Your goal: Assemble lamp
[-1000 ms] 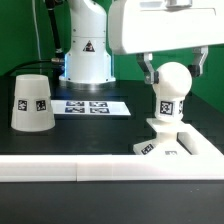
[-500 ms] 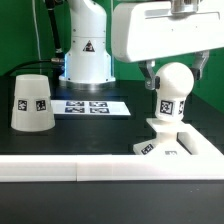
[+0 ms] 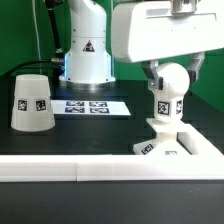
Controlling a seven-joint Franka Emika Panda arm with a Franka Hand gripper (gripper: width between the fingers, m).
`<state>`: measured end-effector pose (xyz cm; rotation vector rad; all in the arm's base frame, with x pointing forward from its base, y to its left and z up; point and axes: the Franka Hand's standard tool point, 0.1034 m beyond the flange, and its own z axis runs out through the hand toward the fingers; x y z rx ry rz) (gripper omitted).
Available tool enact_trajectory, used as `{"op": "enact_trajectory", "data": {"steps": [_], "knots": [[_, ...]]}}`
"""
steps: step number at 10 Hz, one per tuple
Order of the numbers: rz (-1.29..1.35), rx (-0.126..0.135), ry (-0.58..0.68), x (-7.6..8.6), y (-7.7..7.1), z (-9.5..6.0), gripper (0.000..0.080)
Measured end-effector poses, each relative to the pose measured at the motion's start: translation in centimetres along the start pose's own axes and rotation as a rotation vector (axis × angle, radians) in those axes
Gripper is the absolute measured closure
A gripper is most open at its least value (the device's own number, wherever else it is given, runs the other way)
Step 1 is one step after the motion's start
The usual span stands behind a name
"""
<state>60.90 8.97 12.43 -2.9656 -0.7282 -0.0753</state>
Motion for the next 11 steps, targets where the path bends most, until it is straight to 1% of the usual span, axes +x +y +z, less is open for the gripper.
{"op": "enact_trajectory", "data": {"steps": [2, 5, 7, 9, 11], "knots": [[0.020, 0.001, 0.000, 0.00, -0.01, 0.01, 0.0226], [0.349, 0.021, 0.003, -0.23, 0.17, 0.07, 0.0226], [0.550, 0.021, 0.031, 0.08, 0.28, 0.10, 0.0225], [0.723, 0.030, 0.034, 0.20, 0.12, 0.12, 0.0223], [0.821, 0.033, 0.032, 0.22, 0.06, 0.13, 0.0223]]}}
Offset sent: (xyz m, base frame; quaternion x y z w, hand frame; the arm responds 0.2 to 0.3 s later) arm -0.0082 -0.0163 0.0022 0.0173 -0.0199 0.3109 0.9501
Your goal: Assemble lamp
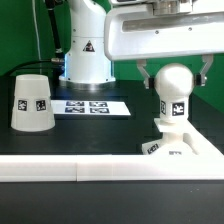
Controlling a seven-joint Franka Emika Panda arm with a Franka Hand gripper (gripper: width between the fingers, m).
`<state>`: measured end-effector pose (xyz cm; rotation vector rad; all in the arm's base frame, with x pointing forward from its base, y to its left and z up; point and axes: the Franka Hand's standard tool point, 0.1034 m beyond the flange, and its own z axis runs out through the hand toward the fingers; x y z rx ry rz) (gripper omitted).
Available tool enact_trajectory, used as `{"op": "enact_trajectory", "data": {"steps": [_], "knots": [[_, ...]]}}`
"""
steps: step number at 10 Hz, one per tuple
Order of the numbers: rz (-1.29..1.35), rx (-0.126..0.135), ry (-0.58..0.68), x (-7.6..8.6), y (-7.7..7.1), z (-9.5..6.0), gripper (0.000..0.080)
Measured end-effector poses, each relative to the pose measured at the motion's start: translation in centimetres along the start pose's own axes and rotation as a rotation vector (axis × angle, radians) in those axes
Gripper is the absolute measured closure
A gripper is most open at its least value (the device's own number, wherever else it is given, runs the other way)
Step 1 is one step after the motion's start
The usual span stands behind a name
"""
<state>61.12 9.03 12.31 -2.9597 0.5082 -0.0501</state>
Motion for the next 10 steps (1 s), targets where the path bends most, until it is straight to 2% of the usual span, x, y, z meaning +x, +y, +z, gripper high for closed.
{"op": "enact_trajectory", "data": {"steps": [3, 7, 10], "knots": [[0.186, 0.007, -0.004, -0.1, -0.2, 0.0, 0.0223], [0.616, -0.006, -0.074, -1.1, -0.8, 0.1, 0.0223], [0.816, 0.011, -0.099, -0.8, -0.5, 0.4, 0.0223]]}}
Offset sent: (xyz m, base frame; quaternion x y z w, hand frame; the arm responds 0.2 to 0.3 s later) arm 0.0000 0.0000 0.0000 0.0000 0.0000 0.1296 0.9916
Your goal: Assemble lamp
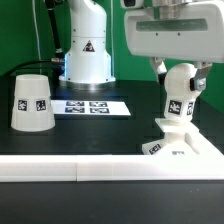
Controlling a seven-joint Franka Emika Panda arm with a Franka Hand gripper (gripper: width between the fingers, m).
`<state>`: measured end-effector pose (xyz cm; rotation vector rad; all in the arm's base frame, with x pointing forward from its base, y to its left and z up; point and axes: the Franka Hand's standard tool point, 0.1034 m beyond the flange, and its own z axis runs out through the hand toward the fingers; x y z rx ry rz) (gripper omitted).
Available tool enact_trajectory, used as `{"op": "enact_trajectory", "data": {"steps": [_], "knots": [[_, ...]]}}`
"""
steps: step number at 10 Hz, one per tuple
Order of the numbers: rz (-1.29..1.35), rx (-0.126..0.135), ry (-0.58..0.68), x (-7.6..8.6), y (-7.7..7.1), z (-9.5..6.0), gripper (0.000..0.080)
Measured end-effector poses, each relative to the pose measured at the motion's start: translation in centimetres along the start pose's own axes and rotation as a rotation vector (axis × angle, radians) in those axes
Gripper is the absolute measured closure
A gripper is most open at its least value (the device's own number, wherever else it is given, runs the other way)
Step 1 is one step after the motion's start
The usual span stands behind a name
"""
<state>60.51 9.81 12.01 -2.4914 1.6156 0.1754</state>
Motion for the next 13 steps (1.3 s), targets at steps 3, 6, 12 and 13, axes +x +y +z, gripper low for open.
{"op": "enact_trajectory", "data": {"steps": [3, 6, 12, 13], "knots": [[-0.013, 0.001, -0.005, -0.24, -0.06, 0.08, 0.0112], [-0.327, -0.025, 0.025, -0.64, -0.06, 0.20, 0.0102], [-0.758, -0.034, 0.022, -0.69, -0.06, 0.23, 0.0101], [-0.933, -0.057, 0.043, -0.79, -0.17, 0.14, 0.0101]]}}
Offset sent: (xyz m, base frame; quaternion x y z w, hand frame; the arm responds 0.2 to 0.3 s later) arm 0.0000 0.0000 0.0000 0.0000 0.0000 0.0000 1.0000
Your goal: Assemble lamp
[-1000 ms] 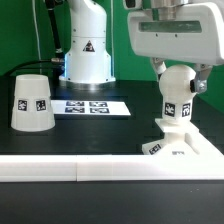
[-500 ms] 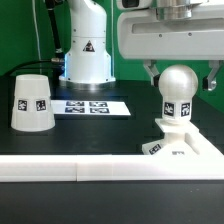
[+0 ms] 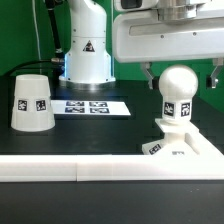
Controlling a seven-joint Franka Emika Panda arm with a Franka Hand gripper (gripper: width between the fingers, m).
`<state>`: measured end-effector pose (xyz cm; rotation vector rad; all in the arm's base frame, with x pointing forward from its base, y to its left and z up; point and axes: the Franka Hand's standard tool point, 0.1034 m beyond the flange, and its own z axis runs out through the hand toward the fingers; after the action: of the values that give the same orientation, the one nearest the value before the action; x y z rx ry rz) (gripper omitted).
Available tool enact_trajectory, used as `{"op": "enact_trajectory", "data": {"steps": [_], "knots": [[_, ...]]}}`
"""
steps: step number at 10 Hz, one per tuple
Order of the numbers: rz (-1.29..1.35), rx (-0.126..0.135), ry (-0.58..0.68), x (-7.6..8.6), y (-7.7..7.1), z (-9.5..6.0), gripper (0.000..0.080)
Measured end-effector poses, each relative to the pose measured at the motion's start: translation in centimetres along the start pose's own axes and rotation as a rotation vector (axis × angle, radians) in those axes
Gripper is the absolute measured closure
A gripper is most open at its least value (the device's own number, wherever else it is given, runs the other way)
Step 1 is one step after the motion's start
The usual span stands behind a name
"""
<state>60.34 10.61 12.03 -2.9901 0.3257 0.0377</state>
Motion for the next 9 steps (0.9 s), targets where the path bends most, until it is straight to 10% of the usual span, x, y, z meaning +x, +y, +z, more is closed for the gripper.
{"op": "enact_trajectory", "data": {"steps": [9], "knots": [[-0.780, -0.038, 0.024, 0.47, -0.27, -0.13, 0.0101]]}}
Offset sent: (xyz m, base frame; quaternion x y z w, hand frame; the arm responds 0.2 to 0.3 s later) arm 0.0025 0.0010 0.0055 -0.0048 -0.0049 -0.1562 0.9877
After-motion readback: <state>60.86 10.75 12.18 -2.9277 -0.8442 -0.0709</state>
